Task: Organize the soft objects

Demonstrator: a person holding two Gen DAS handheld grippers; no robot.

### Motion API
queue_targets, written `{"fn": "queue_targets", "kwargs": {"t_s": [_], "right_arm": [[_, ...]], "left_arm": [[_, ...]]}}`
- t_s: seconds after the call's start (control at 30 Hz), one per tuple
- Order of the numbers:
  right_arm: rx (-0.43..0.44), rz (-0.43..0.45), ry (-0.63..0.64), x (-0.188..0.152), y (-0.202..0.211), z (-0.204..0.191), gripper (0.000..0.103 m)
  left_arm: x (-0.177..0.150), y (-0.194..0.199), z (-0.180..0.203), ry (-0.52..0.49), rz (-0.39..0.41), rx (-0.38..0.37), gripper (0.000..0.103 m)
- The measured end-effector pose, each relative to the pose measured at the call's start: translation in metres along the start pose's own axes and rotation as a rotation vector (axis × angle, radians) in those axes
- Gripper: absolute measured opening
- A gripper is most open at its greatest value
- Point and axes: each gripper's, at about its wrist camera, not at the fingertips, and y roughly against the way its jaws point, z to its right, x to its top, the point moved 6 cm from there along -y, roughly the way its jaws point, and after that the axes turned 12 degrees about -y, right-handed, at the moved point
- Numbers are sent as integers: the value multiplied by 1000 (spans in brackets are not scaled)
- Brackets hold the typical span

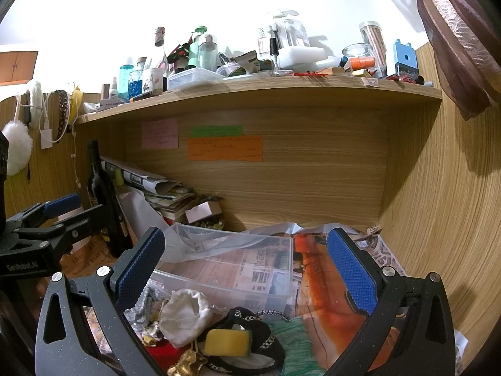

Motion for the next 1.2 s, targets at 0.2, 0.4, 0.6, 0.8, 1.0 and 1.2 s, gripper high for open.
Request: {"fn": "queue_targets", "kwargs": {"t_s": [0.2, 0.4, 0.6, 0.8, 1.0, 1.2], "right_arm": [[1, 1, -1, 0, 0, -1, 103], [4, 5, -5, 2, 1, -2, 103], [6, 6, -7, 1, 2, -2, 103], [-10, -23, -14, -7, -5, 6, 103], [-33, -154, -22, -38, -24, 21, 103], [-25, -301, -28, -78, -39, 31, 103]], "left_arm": [[0, 0, 0, 0, -2, 0, 103], [1, -2, 2, -3, -8, -4, 103], [0, -3, 2, -1, -14, -4, 103], [-16, -11, -4, -5, -64, -15, 103], [-61, -37, -19, 32, -229, -32, 103], [-110, -58, -28, 86, -370, -52, 103]]}}
